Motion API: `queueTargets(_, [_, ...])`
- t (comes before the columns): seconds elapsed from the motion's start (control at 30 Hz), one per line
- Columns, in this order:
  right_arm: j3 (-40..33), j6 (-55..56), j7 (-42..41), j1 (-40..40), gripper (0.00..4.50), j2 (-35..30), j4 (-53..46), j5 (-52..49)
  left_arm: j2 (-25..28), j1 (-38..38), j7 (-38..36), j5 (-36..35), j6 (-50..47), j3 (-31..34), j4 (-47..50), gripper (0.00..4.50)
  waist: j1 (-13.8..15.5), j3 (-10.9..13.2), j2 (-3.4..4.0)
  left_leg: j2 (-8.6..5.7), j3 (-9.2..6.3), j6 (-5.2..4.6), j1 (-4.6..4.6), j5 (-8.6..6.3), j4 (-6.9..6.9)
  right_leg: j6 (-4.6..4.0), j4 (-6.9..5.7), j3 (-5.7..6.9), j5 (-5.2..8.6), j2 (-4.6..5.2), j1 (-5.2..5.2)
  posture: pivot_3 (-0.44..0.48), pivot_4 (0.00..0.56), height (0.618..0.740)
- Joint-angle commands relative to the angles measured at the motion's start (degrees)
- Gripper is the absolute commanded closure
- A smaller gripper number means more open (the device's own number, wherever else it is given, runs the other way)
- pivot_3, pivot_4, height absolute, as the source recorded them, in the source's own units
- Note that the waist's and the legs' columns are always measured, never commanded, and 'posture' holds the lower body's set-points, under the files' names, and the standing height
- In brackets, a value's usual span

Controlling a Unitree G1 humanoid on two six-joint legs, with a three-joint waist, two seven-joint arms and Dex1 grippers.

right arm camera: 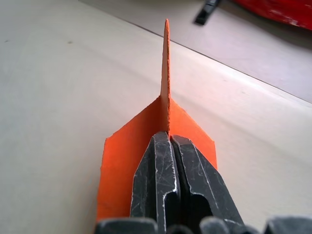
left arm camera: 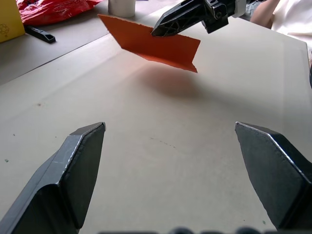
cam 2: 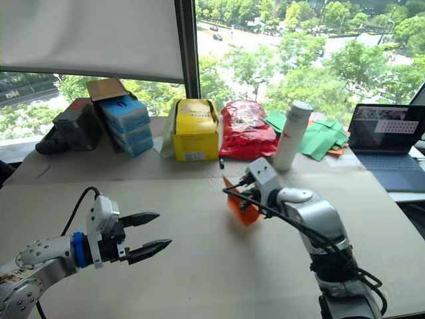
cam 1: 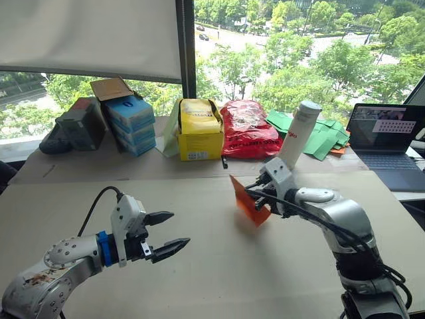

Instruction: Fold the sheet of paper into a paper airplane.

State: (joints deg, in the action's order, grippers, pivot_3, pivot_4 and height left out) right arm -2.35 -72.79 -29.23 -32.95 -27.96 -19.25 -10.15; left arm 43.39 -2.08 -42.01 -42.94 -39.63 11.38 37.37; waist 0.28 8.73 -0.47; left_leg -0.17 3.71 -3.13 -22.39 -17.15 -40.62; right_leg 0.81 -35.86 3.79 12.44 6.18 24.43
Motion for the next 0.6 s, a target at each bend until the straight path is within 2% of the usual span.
queueTargets(0.03, [-4.28,-2.34,6.27,0.08,4.45,-0.47,-3.98,2.45,-0.47,1.24,1.15,-0.21,0.86,-0.24,2.86,0.00,-0.51,0.02,0.03,0.01,0.01,0.03,0.00,0.02,0.01,0.00,-0.01,-0.02,0.00,-0.02,0.02,0.000,0.150,0.740])
queueTargets(0.23, [-7.23,-4.31,13.89,1.48,4.45,1.84,-4.63,4.83,-0.20,0.31,0.01,3.01,3.59,-2.33,3.13,0.00,-0.78,0.02,0.03,0.01,0.04,0.03,0.05,0.03,0.03,-0.02,-0.05,-0.05,0.02,-0.48,0.00,0.000,0.150,0.740])
queueTargets(0.4, [-4.75,-2.30,16.71,3.73,4.45,1.60,-3.05,6.30,-0.20,0.42,-1.76,4.98,6.16,-3.05,1.11,0.00,-0.73,0.02,0.04,0.00,0.08,0.00,0.04,0.02,0.03,0.00,-0.02,-0.06,0.02,-0.52,-0.01,0.000,0.150,0.740])
queueTargets(0.6, [-6.05,-0.60,18.56,4.19,4.45,4.70,-1.02,5.50,-0.58,-0.14,-3.41,6.84,8.74,-3.52,-0.65,0.00,-0.84,0.02,0.04,0.03,0.09,0.01,0.06,0.03,0.03,-0.01,-0.03,-0.08,0.02,-0.65,-0.01,0.000,0.150,0.740])
